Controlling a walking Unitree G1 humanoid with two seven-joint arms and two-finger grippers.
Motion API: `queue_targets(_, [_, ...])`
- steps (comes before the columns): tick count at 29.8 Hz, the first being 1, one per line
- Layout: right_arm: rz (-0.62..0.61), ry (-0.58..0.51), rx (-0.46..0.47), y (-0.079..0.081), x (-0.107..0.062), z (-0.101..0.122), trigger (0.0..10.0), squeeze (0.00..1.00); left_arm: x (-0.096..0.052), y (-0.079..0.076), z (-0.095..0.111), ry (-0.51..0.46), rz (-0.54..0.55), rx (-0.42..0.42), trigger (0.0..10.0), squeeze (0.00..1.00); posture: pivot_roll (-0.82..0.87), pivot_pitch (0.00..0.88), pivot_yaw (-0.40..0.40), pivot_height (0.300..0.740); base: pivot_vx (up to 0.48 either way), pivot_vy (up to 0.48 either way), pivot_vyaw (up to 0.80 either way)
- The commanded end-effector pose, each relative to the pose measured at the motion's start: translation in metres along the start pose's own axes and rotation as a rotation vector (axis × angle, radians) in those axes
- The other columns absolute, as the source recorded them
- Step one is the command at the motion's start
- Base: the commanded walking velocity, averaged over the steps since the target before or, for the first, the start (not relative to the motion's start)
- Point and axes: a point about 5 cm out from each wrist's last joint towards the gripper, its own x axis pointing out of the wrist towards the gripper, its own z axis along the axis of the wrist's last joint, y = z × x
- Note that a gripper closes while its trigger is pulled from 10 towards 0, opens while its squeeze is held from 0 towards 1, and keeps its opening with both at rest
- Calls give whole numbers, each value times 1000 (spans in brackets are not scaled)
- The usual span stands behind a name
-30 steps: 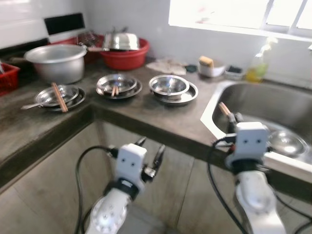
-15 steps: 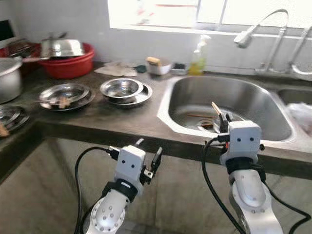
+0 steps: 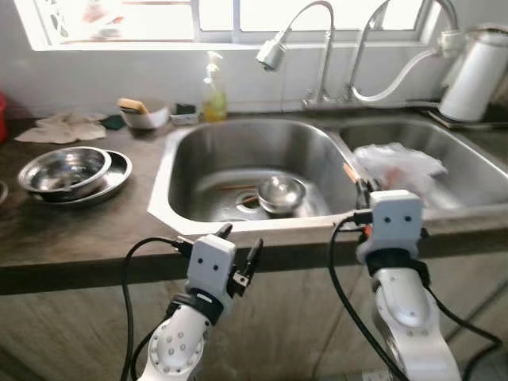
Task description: Kitchen organization
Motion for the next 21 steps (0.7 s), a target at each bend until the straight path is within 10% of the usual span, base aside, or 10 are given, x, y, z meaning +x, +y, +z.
queue_targets(1, [19, -35, 25, 3, 6, 9, 10000, 0, -1, 5, 2, -5, 16, 19, 10000, 0, 24, 10, -48, 740, 405, -255, 0])
queue_targets(8, [78, -86, 12, 7, 19, 21, 10000, 0, 0, 6, 2, -6, 25, 8, 10000, 0, 28, 12, -52, 740, 462, 0, 229])
queue_targets(21, [129, -19, 41, 2, 49, 18, 10000, 0, 1, 10, 1, 1, 65, 10, 10000, 0, 27, 26, -56, 740, 0, 0, 171])
